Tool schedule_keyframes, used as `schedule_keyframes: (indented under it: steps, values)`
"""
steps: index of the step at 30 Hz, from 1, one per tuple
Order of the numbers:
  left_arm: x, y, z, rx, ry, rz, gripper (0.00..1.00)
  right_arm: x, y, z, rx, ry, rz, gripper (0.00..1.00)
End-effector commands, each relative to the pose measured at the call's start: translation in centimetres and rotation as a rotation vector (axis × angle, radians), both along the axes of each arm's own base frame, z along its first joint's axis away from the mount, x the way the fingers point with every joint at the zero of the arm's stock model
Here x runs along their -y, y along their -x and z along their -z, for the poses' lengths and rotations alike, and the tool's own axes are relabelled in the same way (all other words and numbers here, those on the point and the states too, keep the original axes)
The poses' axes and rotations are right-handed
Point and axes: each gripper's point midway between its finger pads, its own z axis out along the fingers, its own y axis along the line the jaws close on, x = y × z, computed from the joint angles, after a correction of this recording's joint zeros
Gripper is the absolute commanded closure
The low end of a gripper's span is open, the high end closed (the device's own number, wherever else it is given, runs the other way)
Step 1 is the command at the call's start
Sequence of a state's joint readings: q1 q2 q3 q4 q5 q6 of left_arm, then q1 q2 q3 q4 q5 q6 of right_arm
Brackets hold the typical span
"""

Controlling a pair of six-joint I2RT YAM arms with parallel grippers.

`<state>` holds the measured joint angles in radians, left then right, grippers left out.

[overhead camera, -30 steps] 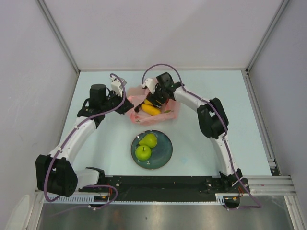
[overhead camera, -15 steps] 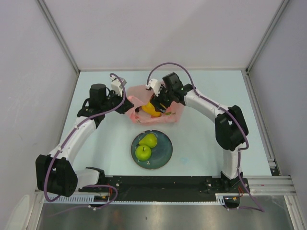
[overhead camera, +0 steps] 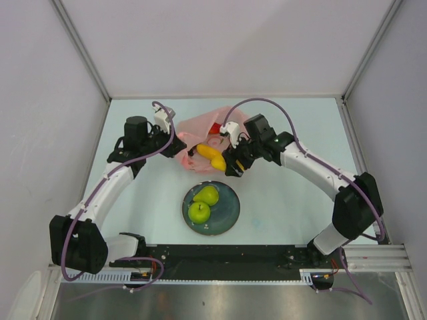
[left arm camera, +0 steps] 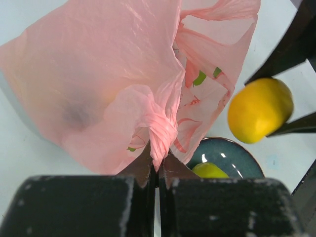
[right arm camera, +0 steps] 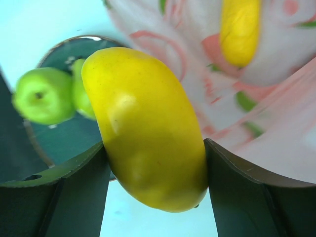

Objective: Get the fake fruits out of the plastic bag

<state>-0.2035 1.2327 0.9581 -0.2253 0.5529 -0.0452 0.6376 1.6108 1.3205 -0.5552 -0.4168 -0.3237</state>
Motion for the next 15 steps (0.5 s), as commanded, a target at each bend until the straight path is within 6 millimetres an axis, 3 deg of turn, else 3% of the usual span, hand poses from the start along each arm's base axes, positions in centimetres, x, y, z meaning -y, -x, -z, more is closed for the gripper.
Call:
schedule_keyframes:
  steps: [1,7,15]
  values:
    - [0.3,-0.5,-2.5,0.063,0.026,-0.004,1.00,0.1,4.4,0.9,-0.277,-0.098,0.106,0.53]
    - [0.3,-0.4,-2.7,0.069,0.015,-0.007,1.00,0.0,6.2,2.7,-0.429,-0.156,0.087,0.52]
    - [-0.2,0.1,-1.4,0.031,-0.020,-0.005,1.00,-1.3,5.7,4.1,-0.646,-0.239,0.199,0.52]
